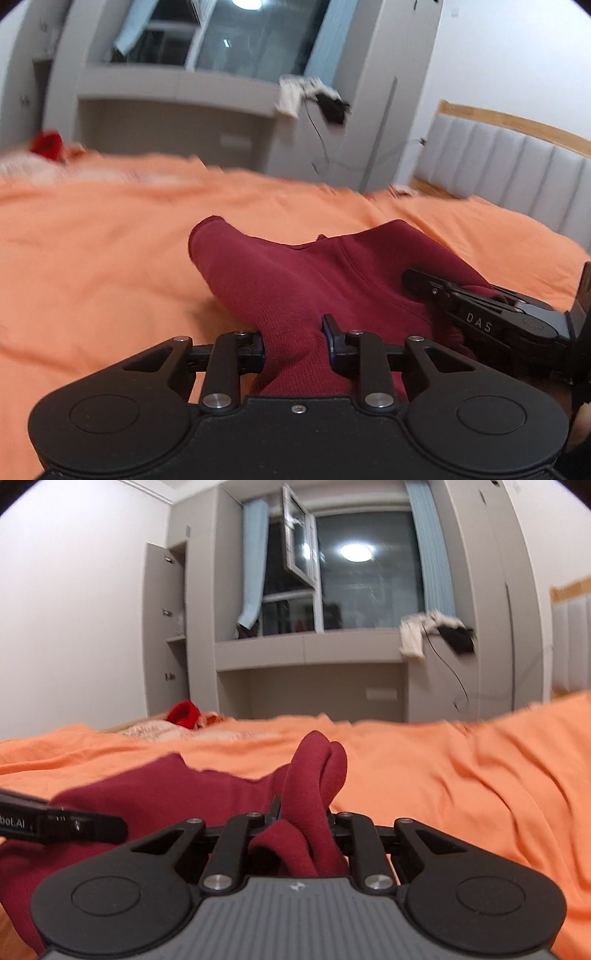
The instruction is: Fold small clothes
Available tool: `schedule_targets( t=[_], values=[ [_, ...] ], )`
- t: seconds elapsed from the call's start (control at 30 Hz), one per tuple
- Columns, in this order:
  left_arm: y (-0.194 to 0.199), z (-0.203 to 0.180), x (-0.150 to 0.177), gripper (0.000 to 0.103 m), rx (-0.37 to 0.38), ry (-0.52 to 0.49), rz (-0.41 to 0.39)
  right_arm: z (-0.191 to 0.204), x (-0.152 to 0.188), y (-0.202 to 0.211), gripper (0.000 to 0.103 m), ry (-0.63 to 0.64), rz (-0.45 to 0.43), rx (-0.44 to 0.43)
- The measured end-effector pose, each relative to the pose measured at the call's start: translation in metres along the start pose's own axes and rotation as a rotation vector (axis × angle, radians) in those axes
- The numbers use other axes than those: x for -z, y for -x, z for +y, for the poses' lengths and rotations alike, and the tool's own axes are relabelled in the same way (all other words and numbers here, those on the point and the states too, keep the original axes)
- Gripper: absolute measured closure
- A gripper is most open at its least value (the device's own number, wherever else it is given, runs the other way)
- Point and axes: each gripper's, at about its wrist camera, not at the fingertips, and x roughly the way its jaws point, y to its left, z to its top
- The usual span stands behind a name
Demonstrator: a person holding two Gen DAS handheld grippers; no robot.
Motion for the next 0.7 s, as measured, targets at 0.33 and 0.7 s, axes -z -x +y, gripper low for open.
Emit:
schedule_targets(
  t=[0.33, 0.7],
  values=[
    [-0.018, 0.032, 0.0, 0.072, -0.109, -0.061, -0.041, 0.011, 0.018, -0.059, 0.085, 0.038, 0.078, -0.023],
    [-0.028, 0.044, 0.011, 0.057, -0.184, -0.016, 0.046, -0.019, 0.039, -0.072, 0.06, -0.135, 0.212, -0.004]
  ],
)
